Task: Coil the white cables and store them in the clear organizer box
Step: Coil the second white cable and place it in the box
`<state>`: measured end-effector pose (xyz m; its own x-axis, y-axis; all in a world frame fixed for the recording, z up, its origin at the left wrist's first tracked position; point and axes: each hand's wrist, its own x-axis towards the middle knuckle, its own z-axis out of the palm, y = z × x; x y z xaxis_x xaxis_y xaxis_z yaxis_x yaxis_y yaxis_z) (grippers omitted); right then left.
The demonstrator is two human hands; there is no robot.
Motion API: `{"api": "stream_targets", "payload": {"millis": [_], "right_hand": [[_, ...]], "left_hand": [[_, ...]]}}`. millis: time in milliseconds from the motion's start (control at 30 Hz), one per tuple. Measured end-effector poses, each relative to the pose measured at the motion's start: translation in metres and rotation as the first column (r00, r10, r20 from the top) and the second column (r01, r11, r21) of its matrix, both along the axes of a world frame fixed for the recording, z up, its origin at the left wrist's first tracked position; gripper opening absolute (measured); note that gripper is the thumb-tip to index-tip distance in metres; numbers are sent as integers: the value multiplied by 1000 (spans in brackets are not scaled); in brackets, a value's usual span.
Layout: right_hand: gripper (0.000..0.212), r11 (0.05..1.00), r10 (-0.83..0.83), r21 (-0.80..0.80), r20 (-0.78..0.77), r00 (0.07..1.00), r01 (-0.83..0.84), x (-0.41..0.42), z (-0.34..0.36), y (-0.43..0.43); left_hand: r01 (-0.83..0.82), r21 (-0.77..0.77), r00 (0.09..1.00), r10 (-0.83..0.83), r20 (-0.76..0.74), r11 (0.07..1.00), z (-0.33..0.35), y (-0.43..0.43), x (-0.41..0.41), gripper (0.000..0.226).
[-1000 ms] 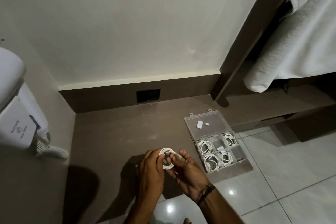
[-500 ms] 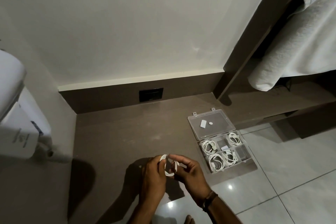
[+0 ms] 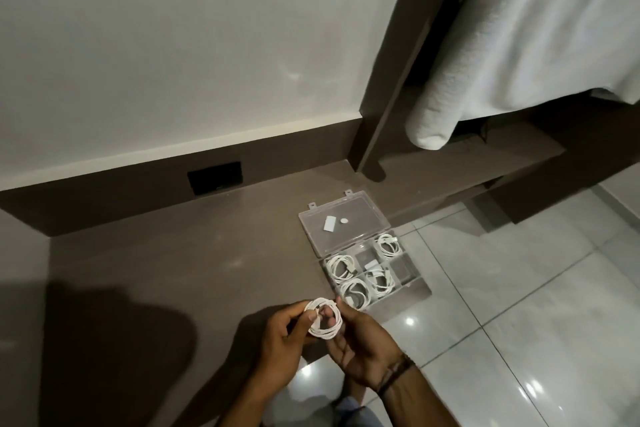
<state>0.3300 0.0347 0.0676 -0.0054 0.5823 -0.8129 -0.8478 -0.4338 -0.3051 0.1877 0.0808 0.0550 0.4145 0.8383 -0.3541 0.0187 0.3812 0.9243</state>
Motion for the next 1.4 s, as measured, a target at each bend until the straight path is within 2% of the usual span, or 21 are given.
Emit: {"api": "stream_targets", "payload": {"millis": [67, 133, 200, 267, 367, 433, 533, 667, 733, 800, 867, 967, 1067, 1133, 1200, 1400], "right_hand": [[29, 1000, 5, -28, -19, 1000, -5, 30, -8, -7], [25, 999, 41, -20, 66, 997, -39, 65, -12, -15], [21, 995, 95, -47, 219, 971, -87, 103, -15, -22], [16, 991, 131, -56, 333, 934, -119, 144, -20, -27], [18, 989, 141, -25, 435, 890, -144, 198, -31, -18], [16, 986, 158, -34, 509, 846, -164, 225, -39, -7], [6, 973, 210, -75, 663, 719, -216, 251, -50, 13], [8, 928, 321, -162, 806, 497, -336, 266, -67, 33], [7, 905, 355, -225, 867, 349, -361, 270, -74, 36], [5, 885, 382, -288, 898, 217, -365, 272, -76, 38], [8, 871, 400, -332, 907, 131, -363, 273, -75, 38], [8, 826, 440, -412, 898, -17, -385, 275, -77, 38], [2, 788, 479, -454, 877, -51, -416, 276, -75, 41], [7, 770, 493, -472, 867, -70, -430, 275, -75, 42], [11, 767, 482, -480, 869, -110, -427, 274, -74, 42], [17, 755, 431, -475, 879, -204, -452, 276, -75, 35]], "left_hand": [[25, -118, 998, -19, 54, 993, 4, -5, 26, 23], [64, -193, 998, -58, 33, 979, 4, -9, 57, 22], [104, -204, 992, -116, -45, 973, 1, -11, 86, 21], [143, -232, 986, -159, -48, 962, -3, -8, 120, 19], [179, -269, 982, -188, -8, 946, -17, 5, 169, 21], [142, -256, 987, -157, -38, 956, -32, 17, 199, 31], [91, -215, 983, -123, -139, 972, -52, 34, 227, 42], [75, 20, 896, -58, -440, 997, -70, 44, 250, 32], [28, 80, 850, 19, -526, 996, -70, 43, 260, 27], [-31, 94, 824, 78, -561, 995, -69, 38, 270, 26], [-87, 115, 813, 137, -566, 990, -68, 31, 278, 27], [-23, 214, 731, 163, -663, 977, -65, 25, 289, 24], [182, 305, 574, 151, -805, 935, -62, 25, 296, 15], [247, 342, 520, 173, -836, 907, -60, 24, 299, 17], [264, 349, 492, 186, -851, 899, -59, 25, 301, 19], [304, 347, 485, 170, -858, 887, -61, 32, 297, 10]]}}
